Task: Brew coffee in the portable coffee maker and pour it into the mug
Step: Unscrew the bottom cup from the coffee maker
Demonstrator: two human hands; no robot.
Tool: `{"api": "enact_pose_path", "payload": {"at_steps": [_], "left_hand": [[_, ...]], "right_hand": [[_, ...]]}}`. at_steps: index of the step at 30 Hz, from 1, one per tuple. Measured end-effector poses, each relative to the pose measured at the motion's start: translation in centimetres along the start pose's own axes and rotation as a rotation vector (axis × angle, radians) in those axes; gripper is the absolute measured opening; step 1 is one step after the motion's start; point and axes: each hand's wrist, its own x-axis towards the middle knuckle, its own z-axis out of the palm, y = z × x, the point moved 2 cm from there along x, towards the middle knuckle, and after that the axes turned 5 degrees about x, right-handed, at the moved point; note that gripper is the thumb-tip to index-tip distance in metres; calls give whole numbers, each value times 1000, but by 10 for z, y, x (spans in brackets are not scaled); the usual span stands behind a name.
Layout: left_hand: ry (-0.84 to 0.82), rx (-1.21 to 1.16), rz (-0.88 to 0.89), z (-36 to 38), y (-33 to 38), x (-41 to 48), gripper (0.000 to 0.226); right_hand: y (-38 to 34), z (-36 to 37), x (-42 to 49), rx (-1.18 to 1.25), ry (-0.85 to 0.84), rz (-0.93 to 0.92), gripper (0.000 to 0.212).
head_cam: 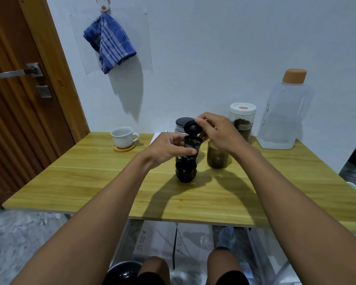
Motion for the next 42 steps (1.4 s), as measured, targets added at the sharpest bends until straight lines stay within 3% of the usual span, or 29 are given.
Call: {"api": "enact_pose_path", "payload": {"at_steps": [6,12,18,23,30,42], "left_hand": [[-77,-7,20,16,3,-1,41],[-119,35,23,38,4,5,45],[-50,117,-61,70,-25,16,37],[-3,241,-133,97,-50,22,31],[32,354,-145,113,-64,24,38],[68,360,-188,112,-66,29,46]], "right_hand": [[6,-5,8,81,144,186,11],[24,-15,-7,72,267,355,18],[50,-26,-38,65,188,376,13],[79,-23,-64,28,129,425,35],[103,-17,-80,33,113,482,50],[107,-11,-81,136,145,479,54]]}}
